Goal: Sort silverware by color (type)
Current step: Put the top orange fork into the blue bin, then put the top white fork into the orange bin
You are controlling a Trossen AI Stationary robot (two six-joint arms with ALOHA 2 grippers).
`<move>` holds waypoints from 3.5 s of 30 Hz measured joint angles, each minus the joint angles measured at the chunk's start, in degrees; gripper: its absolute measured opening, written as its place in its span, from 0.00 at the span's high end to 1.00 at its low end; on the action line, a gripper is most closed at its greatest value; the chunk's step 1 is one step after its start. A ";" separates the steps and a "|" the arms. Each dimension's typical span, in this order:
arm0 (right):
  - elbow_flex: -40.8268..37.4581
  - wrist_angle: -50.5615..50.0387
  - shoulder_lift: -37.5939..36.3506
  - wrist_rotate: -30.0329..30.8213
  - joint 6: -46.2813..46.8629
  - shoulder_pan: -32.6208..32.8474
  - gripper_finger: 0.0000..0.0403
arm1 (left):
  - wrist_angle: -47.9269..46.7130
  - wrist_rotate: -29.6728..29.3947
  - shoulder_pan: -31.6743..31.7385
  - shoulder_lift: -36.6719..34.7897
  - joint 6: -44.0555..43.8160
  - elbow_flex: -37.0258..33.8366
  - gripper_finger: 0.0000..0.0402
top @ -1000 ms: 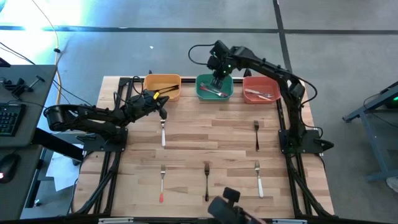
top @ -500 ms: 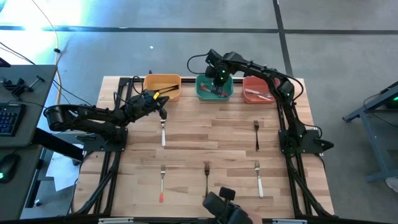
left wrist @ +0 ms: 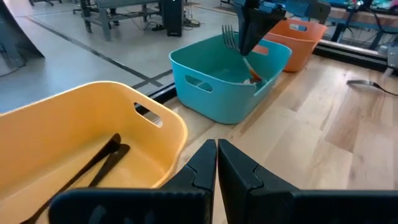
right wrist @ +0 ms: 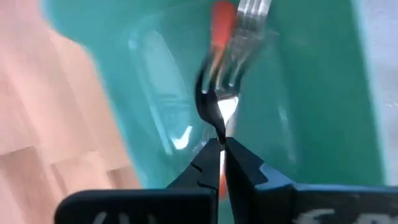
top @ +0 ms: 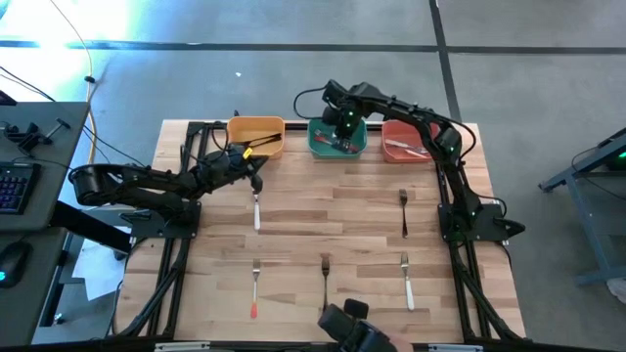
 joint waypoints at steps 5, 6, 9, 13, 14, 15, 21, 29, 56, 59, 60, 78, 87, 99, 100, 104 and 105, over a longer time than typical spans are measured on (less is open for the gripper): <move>-2.95 4.92 -0.09 -4.80 -0.61 0.49 1.00 | -2.54 2.98 0.00 0.00 -0.77 0.03 0.98; -3.51 5.57 -0.07 -4.85 -0.46 0.55 1.00 | -3.00 3.12 0.00 0.00 -1.13 0.03 0.98; -4.05 6.44 -0.09 -4.69 1.59 0.47 1.00 | -3.64 3.75 0.02 0.00 -2.07 0.03 0.98; -4.05 4.78 -0.17 -0.38 3.85 0.52 0.97 | -3.68 4.44 0.02 0.01 -2.87 0.03 0.98; -4.05 4.34 -0.22 0.97 3.83 0.63 0.95 | -3.68 4.48 0.02 0.00 -2.95 0.03 0.98; -4.05 4.22 -0.31 2.05 3.80 0.78 0.92 | -3.68 4.51 0.02 0.00 -2.96 0.03 0.98; -2.33 -0.22 -2.13 3.10 1.50 1.53 0.83 | -3.72 5.76 0.04 0.00 -2.23 0.03 0.98; -4.66 8.58 -5.90 -7.18 -0.47 1.83 0.98 | -3.97 8.10 -1.43 0.00 -1.51 0.03 0.98; -75.76 90.05 -47.52 4.65 26.41 18.12 0.99 | -37.94 -1.44 -11.51 0.00 -17.56 11.52 0.79; -76.61 90.06 -48.95 5.41 25.99 19.44 0.99 | -43.11 -4.56 -15.03 0.00 -22.31 13.88 0.72; -76.63 90.01 -49.03 5.42 25.92 19.96 0.99 | -44.76 -5.21 -16.00 0.00 -24.21 14.62 0.70; -76.64 87.55 -49.07 7.46 23.40 27.34 0.99 | -69.07 -11.07 -25.02 1.29 -46.00 20.11 0.66; -76.62 86.10 -49.07 10.41 23.37 30.33 0.99 | -64.20 -11.77 -23.01 10.08 -42.98 20.12 0.66; -78.70 88.75 -48.18 11.17 22.86 32.83 1.00 | -57.65 -15.63 -23.64 13.27 -33.72 20.03 0.89; -79.83 91.08 -47.41 11.15 23.60 32.66 1.00 | -56.10 -15.86 -23.87 13.06 -32.32 20.03 0.93; -83.37 102.31 -42.16 8.17 26.89 32.61 1.00 | -43.00 -15.63 -24.33 12.96 -27.24 19.26 0.98; -83.75 104.36 -40.56 8.00 28.20 32.67 1.00 | -37.82 -14.70 -24.30 12.96 -26.02 18.50 0.99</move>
